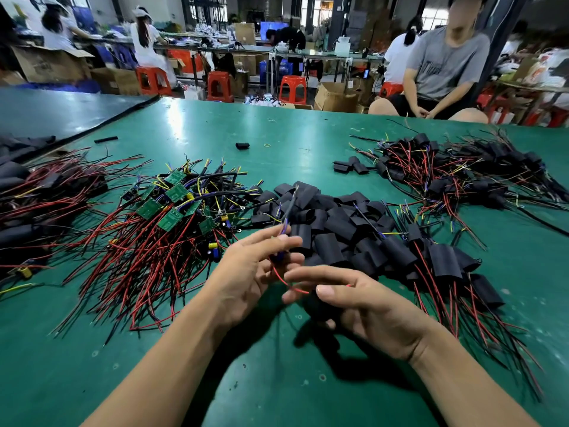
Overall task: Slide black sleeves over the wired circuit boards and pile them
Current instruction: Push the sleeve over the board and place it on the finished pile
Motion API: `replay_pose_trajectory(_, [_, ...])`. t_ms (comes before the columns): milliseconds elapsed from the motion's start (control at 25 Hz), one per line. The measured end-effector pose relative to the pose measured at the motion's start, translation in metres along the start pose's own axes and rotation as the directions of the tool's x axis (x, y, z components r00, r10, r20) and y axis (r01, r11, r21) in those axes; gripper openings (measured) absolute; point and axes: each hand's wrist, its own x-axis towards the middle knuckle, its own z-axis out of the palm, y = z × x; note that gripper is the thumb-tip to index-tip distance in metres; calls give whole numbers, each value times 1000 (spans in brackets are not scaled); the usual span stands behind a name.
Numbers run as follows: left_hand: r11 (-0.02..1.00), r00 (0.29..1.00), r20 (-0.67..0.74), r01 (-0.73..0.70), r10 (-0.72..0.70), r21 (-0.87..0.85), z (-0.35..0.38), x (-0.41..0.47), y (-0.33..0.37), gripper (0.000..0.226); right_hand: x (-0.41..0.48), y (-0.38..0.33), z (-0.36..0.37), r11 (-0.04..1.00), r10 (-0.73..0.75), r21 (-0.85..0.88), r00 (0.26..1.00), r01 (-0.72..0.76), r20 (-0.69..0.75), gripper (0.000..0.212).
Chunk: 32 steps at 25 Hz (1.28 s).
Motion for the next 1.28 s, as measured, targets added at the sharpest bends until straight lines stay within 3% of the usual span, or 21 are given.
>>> replay_pose_trajectory(120, [991,998,-15,-60,59,-119,-4,1,10,22,6,3,-3,1000,-27,0,988,27,-154,45])
replay_pose_trajectory(320, [985,993,20,-116,120,-130,-11,-4,21,25,13,8,-8,992,-121,-20,911,123,-394,40])
replay_pose_trajectory(520, [987,987,100,-116,128,-113,-7,-9,21,41,17,5,-15,984,-62,96,790,152,-609,51])
replay_pose_trajectory(640, [983,980,89,-176,180,-50,-4,-12,20,49,15,0,-18,961,-1,215,777,175,-629,54])
replay_pose_trajectory(800, [962,959,85,-272,270,15,-4,-14,17,65,13,-3,-19,970,56,221,787,104,-614,64])
replay_pose_trajectory(920, [940,943,70,-330,325,82,-6,-12,13,75,13,-4,-19,961,53,243,777,131,-627,71])
replay_pose_trajectory(1160, [849,878,-62,-438,474,295,-10,-5,6,57,11,-10,-23,933,-40,235,729,272,-684,72])
replay_pose_trajectory(1280, [749,856,-50,-420,514,512,-15,-3,4,49,10,-12,-21,944,-64,203,750,259,-659,74])
